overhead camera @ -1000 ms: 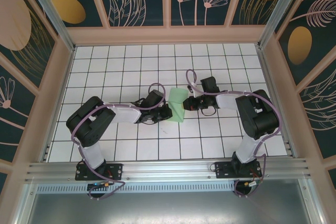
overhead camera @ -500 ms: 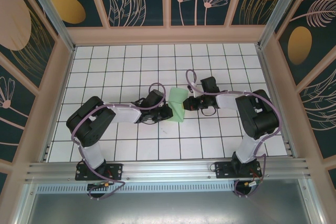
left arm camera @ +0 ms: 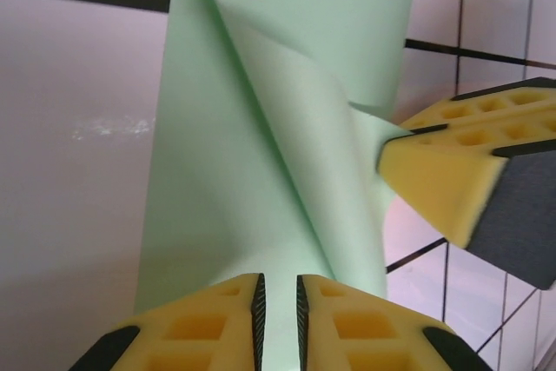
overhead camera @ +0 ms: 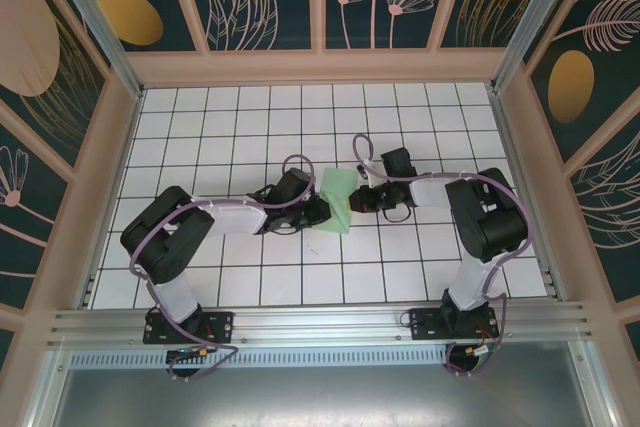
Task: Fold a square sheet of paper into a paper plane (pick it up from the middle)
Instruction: Fold the triangle a second time at the center of the table.
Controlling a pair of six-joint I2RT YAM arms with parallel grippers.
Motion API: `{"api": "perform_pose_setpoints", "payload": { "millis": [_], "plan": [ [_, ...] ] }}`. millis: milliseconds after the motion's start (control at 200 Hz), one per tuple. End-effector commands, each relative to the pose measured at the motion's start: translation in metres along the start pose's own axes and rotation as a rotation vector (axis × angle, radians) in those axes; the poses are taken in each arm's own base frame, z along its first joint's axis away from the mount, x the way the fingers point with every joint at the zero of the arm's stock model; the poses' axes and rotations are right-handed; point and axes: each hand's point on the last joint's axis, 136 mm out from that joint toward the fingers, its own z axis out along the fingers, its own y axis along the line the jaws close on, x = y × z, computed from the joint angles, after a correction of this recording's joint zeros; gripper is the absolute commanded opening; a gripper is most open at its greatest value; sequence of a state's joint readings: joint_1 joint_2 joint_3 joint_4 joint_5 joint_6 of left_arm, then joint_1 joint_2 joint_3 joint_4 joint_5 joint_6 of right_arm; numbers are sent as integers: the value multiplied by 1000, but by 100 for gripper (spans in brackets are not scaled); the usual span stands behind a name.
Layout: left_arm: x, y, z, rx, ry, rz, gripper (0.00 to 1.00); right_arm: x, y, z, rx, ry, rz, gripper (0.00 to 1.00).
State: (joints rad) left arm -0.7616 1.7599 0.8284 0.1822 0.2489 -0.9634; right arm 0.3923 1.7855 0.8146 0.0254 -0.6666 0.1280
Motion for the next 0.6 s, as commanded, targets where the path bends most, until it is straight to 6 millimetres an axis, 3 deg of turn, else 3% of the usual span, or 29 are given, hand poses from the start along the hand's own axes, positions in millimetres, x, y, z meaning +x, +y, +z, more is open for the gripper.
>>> {"api": "perform_pose_setpoints", "payload": {
  "millis": [0, 275, 315, 595],
  "plan": [
    [-19, -29, -12, 63, -66, 13, 22, 2, -5, 2, 14, 2, -14, 9],
    [-38, -59, 2, 139, -83, -5, 21, 0, -4, 1, 9, -2, -19, 9],
    [-47, -71, 1, 159, -101, -2, 21, -1, -4, 1, 7, 0, -19, 9],
    [-44, -49, 18, 74, -85, -31, 20, -2, -3, 2, 4, -1, -19, 9]
  ]
}}
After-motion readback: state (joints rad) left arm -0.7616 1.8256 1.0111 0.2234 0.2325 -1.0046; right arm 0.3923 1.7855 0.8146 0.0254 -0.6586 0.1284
